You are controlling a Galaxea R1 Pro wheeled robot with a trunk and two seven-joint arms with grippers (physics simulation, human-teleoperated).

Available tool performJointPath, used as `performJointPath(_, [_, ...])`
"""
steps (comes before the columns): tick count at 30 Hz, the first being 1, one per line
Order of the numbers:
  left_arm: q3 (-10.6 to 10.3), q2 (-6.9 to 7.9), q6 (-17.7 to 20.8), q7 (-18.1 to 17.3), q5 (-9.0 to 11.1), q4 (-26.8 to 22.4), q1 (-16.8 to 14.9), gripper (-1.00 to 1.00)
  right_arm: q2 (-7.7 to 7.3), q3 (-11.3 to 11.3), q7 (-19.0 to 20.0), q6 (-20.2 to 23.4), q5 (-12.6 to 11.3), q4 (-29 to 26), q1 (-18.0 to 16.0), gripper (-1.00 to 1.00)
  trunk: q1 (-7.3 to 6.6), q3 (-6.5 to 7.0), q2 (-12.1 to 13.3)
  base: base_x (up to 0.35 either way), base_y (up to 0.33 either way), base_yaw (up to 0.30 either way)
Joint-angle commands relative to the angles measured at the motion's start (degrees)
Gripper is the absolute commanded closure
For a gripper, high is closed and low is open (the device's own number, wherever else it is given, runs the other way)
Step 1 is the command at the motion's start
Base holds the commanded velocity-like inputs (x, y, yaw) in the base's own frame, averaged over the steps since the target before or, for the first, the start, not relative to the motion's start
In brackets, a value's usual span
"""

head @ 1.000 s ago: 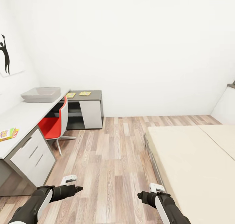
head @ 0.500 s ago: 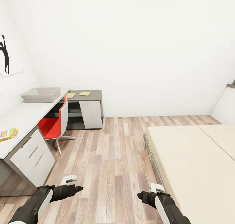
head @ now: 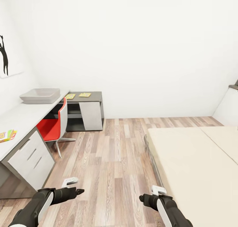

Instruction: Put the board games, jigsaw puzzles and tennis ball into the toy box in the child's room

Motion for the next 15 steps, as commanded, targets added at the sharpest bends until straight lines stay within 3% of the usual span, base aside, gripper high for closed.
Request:
performJointPath(1, [0.1, 0.00, 0.5, 0.0, 0.5, 0.0, 0.0, -1.00, 0.05, -0.1, -0.1, 0.3, -0.4, -0.1, 0.0, -1.00, 0.04, -0.13, -0.1, 0.000, -0.167, 0.000])
performJointPath(15, [0.1, -0.01, 0.5, 0.1, 0.5, 0.0, -0.1, -1.00, 0.05, 0.0, -0.1, 0.3, -0.4, -0.1, 0.0, -1.00, 0.04, -0.13, -0.1, 0.000, -0.077, 0.000])
